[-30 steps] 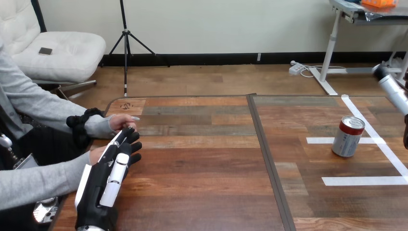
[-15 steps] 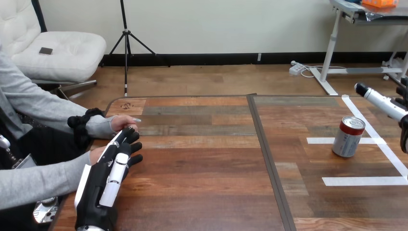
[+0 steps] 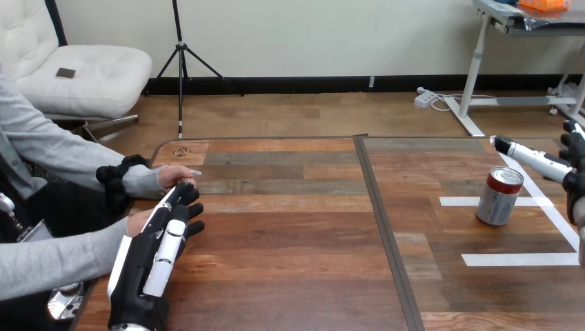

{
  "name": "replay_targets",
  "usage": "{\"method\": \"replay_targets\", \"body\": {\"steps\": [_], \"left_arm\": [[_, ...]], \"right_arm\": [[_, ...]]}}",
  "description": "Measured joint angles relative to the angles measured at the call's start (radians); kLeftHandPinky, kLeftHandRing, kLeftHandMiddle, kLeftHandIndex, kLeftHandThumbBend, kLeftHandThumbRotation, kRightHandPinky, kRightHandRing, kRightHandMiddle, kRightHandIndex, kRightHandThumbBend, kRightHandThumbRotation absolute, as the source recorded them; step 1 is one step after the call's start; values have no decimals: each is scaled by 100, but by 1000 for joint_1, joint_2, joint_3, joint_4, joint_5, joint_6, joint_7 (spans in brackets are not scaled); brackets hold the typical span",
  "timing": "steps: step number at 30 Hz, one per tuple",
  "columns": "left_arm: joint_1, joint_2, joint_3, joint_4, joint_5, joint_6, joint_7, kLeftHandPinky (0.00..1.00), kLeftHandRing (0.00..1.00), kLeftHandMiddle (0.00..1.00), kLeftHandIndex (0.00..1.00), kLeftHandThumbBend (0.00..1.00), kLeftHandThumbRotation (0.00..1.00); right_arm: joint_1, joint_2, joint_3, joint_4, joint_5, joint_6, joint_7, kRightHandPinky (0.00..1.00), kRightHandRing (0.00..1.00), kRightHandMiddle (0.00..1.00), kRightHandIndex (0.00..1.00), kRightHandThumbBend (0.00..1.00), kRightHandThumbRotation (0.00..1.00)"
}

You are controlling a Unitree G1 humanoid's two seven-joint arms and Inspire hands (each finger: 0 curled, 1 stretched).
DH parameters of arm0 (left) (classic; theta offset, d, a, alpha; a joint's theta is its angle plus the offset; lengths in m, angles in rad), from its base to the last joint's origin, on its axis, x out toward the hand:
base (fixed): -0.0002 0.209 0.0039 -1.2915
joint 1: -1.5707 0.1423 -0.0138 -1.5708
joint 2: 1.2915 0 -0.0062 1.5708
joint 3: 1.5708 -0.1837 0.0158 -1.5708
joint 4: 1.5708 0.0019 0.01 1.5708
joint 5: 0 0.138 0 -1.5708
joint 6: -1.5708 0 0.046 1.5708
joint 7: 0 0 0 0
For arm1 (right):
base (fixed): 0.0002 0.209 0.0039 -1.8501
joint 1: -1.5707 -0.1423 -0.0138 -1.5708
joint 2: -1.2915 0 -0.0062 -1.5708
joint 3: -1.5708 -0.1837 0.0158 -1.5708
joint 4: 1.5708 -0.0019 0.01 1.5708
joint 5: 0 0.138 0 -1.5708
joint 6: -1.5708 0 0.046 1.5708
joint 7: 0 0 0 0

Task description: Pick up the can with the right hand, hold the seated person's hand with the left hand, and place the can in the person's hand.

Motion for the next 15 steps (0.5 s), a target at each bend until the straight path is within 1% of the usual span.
{"method": "replay_targets", "body": {"steps": [1, 2, 4, 8, 12, 15], "left_arm": [[0, 0, 0, 0, 0, 0, 0, 82, 87, 89, 89, 53, 84], [0, 0, 0, 0, 0, 0, 1, 82, 87, 89, 88, 54, 84], [0, 0, 0, 0, 0, 0, 1, 82, 87, 89, 88, 53, 84], [0, 0, 1, 0, -1, 0, -1, 82, 87, 88, 88, 55, 84], [0, 0, 0, 0, 0, 0, -1, 82, 87, 88, 88, 57, 84], [0, 0, 0, 0, 0, 0, 1, 82, 86, 88, 87, 59, 84]], "right_arm": [[0, 1, 0, 0, 0, 1, 0, 86, 99, 100, 100, 100, 30], [0, 8, 0, 5, 1, 15, 0, 83, 99, 100, 100, 100, 29], [0, 9, 1, 6, 0, 15, 0, 83, 99, 100, 100, 100, 27], [0, 12, 3, 7, -1, 15, 4, 89, 100, 100, 100, 100, 28], [0, 16, 11, 9, -5, 16, 12, 91, 100, 100, 100, 100, 29], [0, 22, 16, 9, -8, 22, 15, 84, 97, 99, 100, 100, 31]]}}
